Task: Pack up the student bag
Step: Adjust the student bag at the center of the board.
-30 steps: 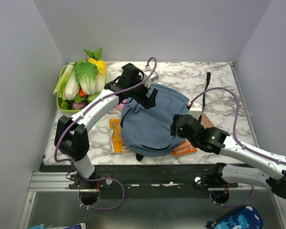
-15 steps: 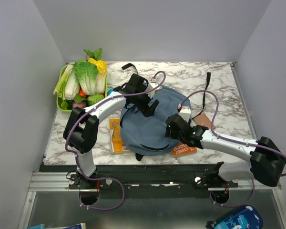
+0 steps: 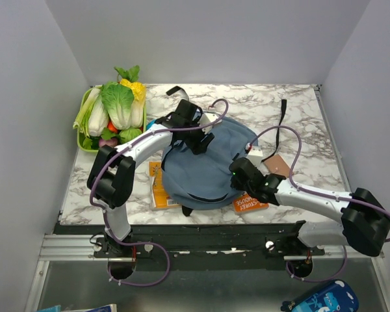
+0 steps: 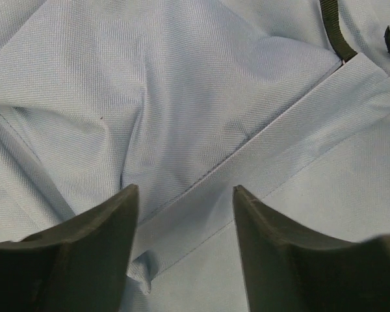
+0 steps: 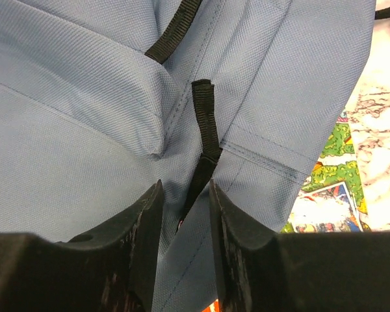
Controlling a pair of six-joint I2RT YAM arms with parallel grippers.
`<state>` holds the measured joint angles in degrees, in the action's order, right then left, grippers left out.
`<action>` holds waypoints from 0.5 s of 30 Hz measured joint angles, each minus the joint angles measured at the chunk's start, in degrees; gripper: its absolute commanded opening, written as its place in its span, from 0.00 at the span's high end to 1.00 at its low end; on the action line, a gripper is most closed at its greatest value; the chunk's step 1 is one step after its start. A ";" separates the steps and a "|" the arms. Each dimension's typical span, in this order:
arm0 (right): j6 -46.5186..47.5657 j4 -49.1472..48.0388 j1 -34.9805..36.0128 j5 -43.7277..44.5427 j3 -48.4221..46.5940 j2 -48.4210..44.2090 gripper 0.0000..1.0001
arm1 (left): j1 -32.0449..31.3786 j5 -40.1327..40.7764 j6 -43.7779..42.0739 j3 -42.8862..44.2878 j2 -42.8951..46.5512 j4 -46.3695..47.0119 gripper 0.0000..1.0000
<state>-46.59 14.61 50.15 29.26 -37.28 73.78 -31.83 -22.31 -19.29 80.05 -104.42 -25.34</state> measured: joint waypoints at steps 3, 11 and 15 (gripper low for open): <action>-0.35 -0.04 0.00 0.15 1.18 -2.34 0.62 | 0.00 0.00 -1.07 0.33 -0.39 -0.59 0.52; 0.09 2.10 -1.64 1.75 3.65 -7.50 0.68 | -0.02 -0.02 -4.09 0.39 -0.74 -3.41 0.87; 1.33 2.75 -3.63 2.36 3.65 -8.50 0.69 | -0.07 -0.17 -4.24 0.39 -0.24 -5.22 0.96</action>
<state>-45.25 17.37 46.52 31.62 -33.63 65.28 -31.90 -22.48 -23.53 80.44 -104.66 -30.57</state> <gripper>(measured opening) 0.323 0.099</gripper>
